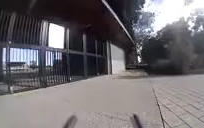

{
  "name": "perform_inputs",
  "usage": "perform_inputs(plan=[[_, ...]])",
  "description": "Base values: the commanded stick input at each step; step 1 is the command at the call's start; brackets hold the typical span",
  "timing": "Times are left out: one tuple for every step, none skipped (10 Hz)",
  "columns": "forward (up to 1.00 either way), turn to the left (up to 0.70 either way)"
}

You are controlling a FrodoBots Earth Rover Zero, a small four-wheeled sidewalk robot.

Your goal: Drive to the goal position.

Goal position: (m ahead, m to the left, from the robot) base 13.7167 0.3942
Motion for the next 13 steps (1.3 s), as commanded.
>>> perform_inputs(plan=[[1.00,-0.40],[1.00,-0.40],[1.00,-0.40],[1.00,-0.40],[1.00,-0.40],[1.00,-0.40],[1.00,-0.40],[1.00,-0.24],[1.00,-0.07],[1.00,0.00],[1.00,0.00],[1.00,0.00],[1.00,0.00]])
